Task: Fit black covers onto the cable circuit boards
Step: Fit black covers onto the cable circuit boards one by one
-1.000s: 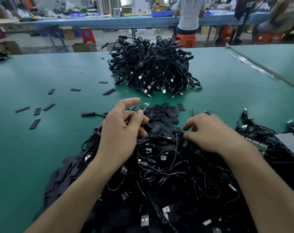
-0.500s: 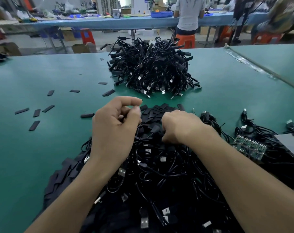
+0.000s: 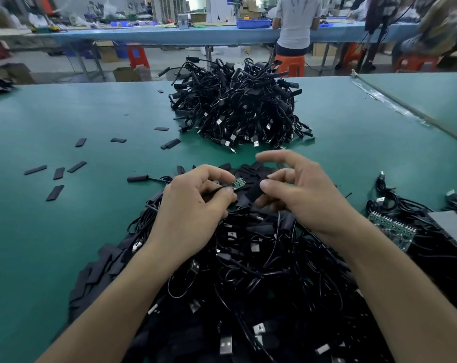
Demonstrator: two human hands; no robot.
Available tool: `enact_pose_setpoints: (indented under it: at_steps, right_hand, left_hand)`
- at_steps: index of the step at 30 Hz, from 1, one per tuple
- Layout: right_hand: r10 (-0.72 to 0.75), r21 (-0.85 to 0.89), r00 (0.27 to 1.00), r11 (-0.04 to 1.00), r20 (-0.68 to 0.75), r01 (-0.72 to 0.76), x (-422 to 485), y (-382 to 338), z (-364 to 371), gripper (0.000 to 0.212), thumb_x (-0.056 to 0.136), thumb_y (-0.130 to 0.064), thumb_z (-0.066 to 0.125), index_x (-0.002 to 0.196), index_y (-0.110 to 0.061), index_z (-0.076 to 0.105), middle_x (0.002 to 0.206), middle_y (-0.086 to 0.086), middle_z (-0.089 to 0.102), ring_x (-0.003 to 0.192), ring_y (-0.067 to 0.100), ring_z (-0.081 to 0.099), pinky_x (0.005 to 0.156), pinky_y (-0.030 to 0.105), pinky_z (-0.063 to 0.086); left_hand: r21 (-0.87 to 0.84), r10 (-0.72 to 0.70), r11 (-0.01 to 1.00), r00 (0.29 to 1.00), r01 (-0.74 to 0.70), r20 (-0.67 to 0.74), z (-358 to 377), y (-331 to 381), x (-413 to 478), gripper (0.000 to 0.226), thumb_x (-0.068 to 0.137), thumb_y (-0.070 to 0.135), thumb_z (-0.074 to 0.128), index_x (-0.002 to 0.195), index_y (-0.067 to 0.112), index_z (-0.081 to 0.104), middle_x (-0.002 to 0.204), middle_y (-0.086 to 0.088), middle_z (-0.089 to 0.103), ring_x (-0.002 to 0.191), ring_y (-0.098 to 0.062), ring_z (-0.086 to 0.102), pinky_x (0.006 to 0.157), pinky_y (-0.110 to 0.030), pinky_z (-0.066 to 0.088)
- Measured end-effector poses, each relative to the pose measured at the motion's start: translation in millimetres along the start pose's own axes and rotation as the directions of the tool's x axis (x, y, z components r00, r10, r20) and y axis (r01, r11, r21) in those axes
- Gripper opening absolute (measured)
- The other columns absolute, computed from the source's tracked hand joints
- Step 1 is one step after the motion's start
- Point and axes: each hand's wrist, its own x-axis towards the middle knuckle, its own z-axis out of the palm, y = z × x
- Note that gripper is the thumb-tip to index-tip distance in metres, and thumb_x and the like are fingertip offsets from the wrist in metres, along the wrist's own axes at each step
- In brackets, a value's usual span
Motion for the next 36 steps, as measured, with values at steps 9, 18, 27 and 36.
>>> enact_pose_setpoints:
  at_steps: [9,18,27,36]
  right_hand:
    - [-0.040,0.179,0.995,0.982,-0.091,0.056,-9,6,4,0.011,0.082,-0.005,0.076,0.087,-0.015,0.077,0.071,0.005,0.074,0.061,0.012,0.070,0.054,0.016,0.050]
    - [-0.219,-0.060,0.976,0.974,-0.004,0.219,-13,8,13,0.027,0.072,-0.007,0.087,0.092,-0.021,0.076,0.074,-0.002,0.074,0.066,0.010,0.068,0.064,0.023,0.055]
    - [-0.208,-0.043,0.966,0.978,-0.156,0.203,-9,9,4,0.025,0.067,-0.011,0.088,0.087,-0.020,0.076,0.074,-0.005,0.076,0.066,0.007,0.070,0.062,0.020,0.056]
    - [-0.171,0.030,0.978,0.984,-0.122,0.176,-7,9,0,0.019,0.067,-0.006,0.086,0.077,-0.019,0.077,0.069,-0.002,0.075,0.059,0.004,0.068,0.057,0.012,0.052]
  left_hand:
    - [-0.096,-0.008,0.995,1.000,0.010,0.027,-1,0,1,0.016,0.076,0.043,0.069,0.090,0.035,0.069,0.076,0.003,0.075,0.057,-0.010,0.067,0.063,-0.024,0.053]
    - [-0.135,-0.042,0.990,0.999,0.043,0.011,-1,-3,1,0.018,0.074,0.035,0.074,0.091,0.033,0.069,0.071,-0.001,0.074,0.054,-0.011,0.067,0.065,-0.024,0.050]
    - [-0.156,-0.032,0.987,0.999,0.026,-0.036,-2,-3,3,0.014,0.093,0.014,0.066,0.087,0.024,0.073,0.074,0.004,0.075,0.054,-0.007,0.064,0.058,-0.013,0.049]
    - [-0.129,-0.010,0.992,1.000,0.007,-0.023,-3,-1,3,0.018,0.093,0.011,0.065,0.088,0.025,0.074,0.073,0.006,0.075,0.057,-0.007,0.065,0.059,-0.011,0.049]
